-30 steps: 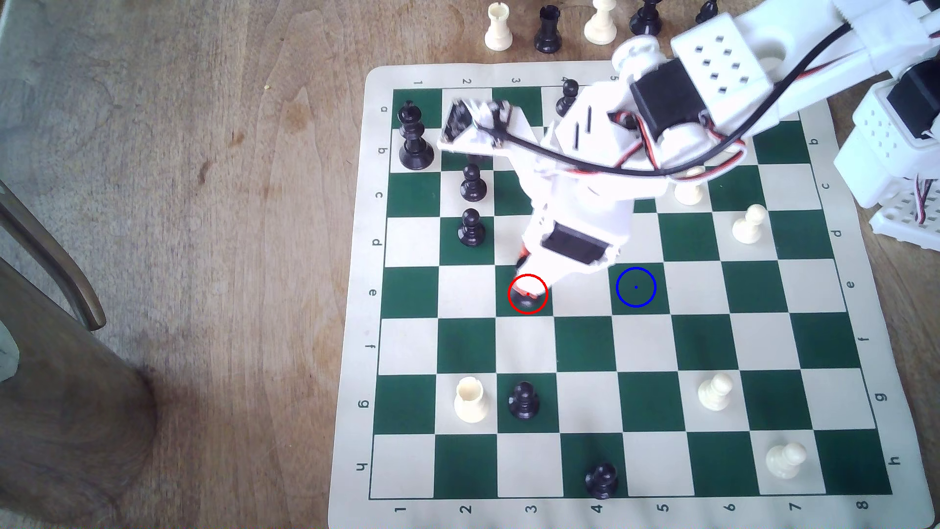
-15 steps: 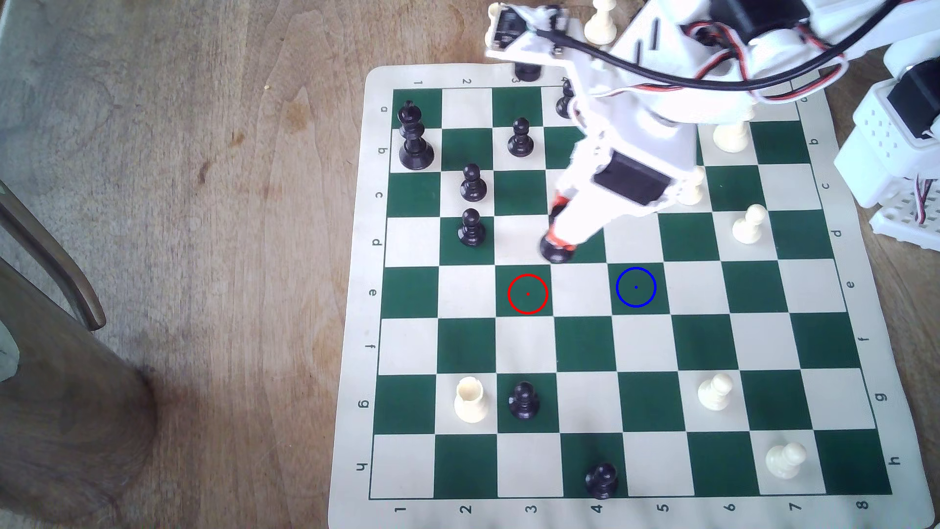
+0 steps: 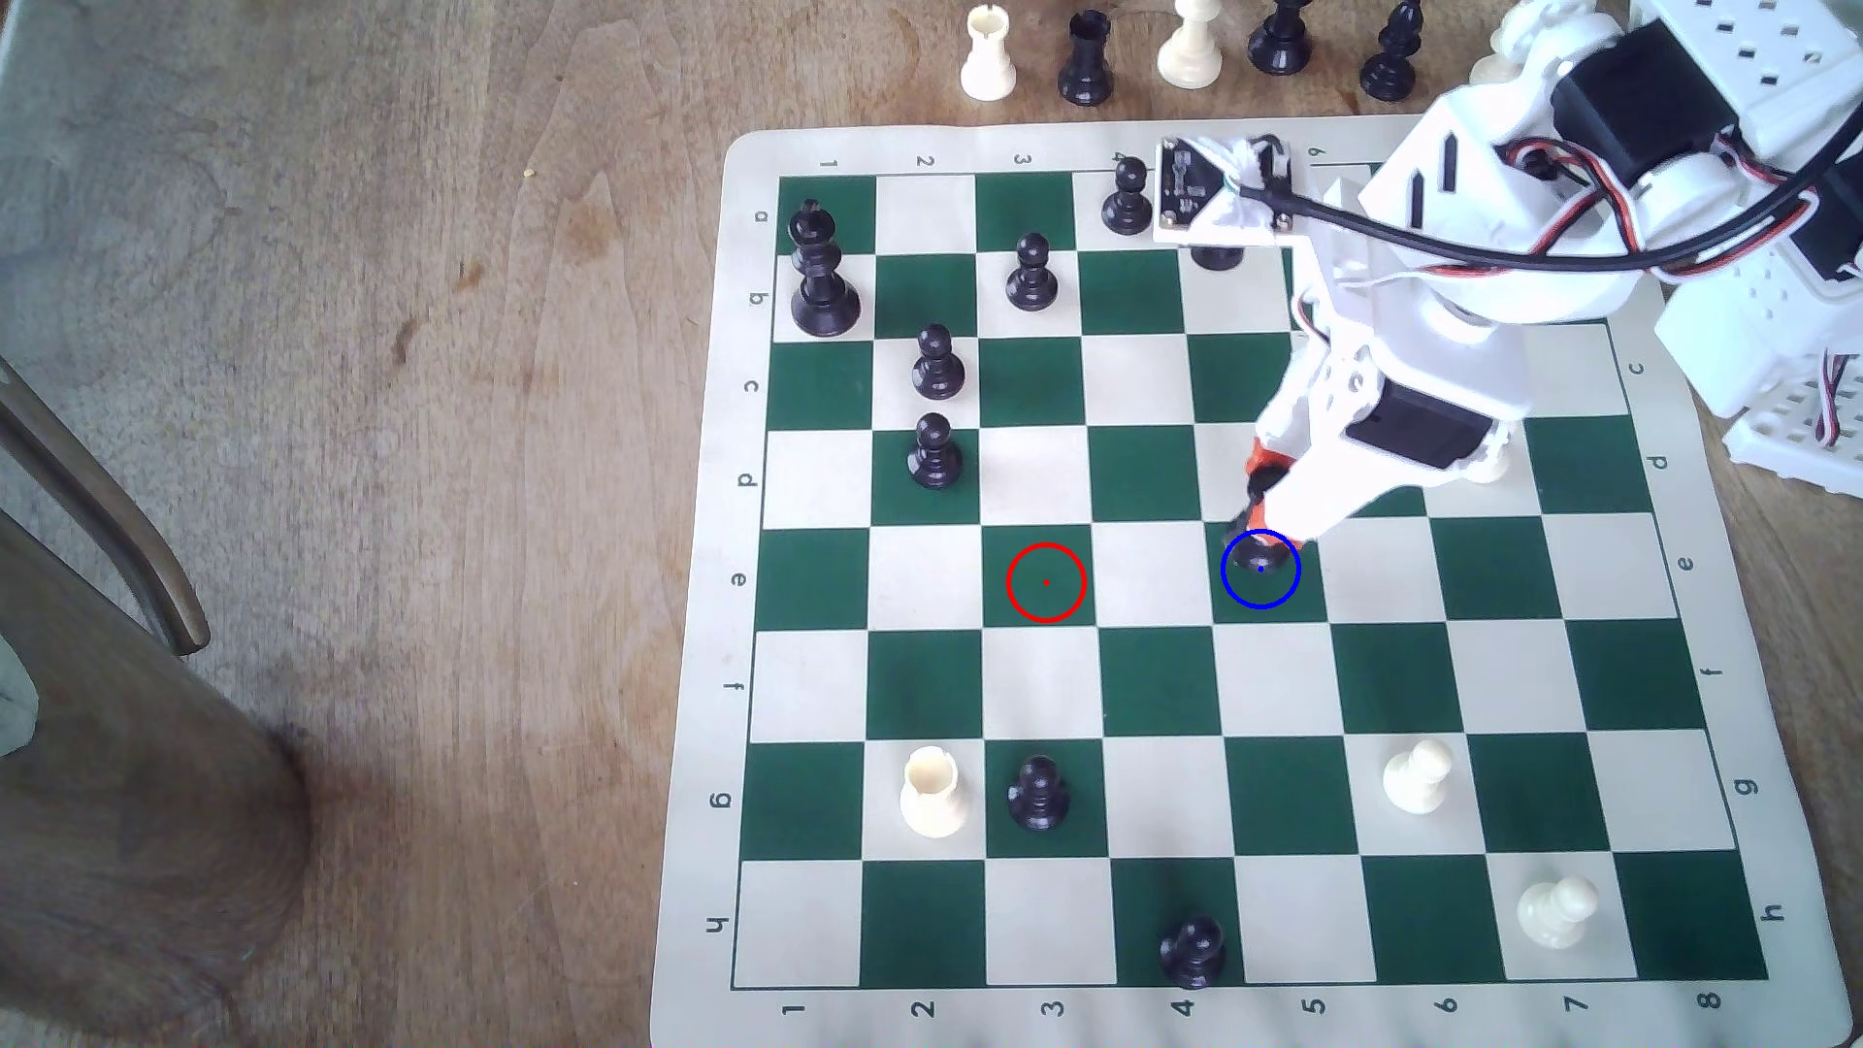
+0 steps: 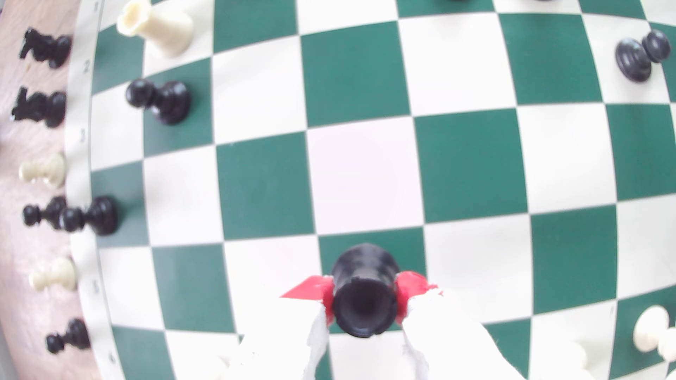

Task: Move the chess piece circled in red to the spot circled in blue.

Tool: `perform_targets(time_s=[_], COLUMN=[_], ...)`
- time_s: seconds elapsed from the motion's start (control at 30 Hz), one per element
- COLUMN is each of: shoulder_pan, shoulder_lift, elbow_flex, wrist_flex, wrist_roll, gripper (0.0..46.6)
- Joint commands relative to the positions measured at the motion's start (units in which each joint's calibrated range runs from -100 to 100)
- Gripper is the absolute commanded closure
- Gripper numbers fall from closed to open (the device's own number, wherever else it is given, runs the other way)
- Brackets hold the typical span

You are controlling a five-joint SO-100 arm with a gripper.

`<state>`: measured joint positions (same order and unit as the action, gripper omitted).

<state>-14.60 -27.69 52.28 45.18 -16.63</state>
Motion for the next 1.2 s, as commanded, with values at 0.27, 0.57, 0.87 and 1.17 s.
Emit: perform_targets(time_s=[0.27,0.57,0.87,1.17], shoulder_pan=[-2.18,-2.18,-2.18,-2.33], shoulder_lift=[1.63,1.72,2.48,2.9], elbow_flex=[0.39,2.21,2.66,3.48], wrist_flex=[-3.49,-3.57,-5.05,-5.13], wrist_roll=[0.05,1.17,1.12,1.95], gripper=[46.5,46.5,46.5,46.5])
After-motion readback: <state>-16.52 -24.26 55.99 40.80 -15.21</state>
